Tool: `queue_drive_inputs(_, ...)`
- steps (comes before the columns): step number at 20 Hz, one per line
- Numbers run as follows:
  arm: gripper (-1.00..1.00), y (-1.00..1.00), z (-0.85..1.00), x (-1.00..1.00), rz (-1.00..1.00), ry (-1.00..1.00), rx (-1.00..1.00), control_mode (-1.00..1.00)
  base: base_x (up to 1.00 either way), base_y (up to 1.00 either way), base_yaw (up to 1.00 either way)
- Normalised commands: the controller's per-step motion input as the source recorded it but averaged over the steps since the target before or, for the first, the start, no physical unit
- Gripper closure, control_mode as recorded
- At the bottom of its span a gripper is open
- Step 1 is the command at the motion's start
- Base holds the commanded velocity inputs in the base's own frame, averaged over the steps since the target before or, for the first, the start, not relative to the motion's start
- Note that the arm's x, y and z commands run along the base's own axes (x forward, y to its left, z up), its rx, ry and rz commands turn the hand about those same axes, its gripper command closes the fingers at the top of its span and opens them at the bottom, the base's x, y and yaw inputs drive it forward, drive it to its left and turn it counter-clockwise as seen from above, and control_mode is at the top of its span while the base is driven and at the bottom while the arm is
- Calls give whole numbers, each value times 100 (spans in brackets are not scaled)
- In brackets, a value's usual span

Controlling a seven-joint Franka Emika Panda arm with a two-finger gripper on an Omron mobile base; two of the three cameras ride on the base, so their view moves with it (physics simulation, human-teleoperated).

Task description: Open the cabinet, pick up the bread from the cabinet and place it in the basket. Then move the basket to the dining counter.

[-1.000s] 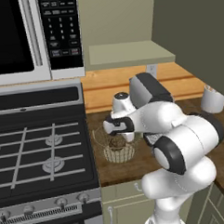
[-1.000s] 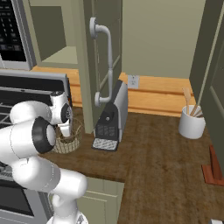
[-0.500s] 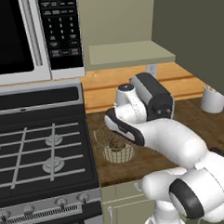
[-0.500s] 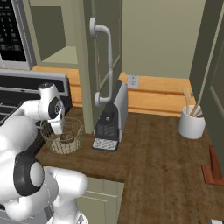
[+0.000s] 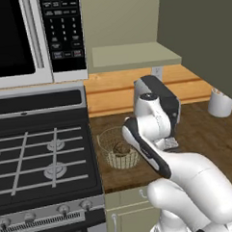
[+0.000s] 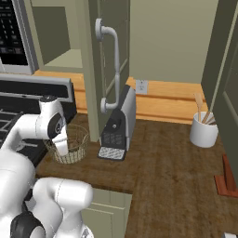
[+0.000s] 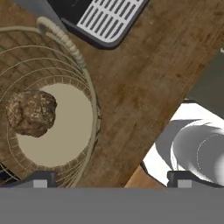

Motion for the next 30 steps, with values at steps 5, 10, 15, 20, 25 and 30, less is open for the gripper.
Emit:
queue_drive_inputs(5, -100, -4, 0, 0, 24, 16, 2, -100, 0, 0, 0)
queue_drive_inputs(10, -100, 21, -14, 30, 14, 11, 1, -100, 0, 0, 0)
queue_drive_inputs(15, -100, 13, -26, 52, 7, 9, 0, -100, 0, 0, 0)
queue_drive_inputs(20, -100, 3, -41, 29, 1, 8, 0, -100, 0, 0, 0)
queue_drive_inputs(25, -100, 12, -38, 34, 0, 3, 0, -100, 0, 0, 0)
queue_drive_inputs(30, 100, 12, -85, 2, 0, 3, 0, -100, 0, 0, 0)
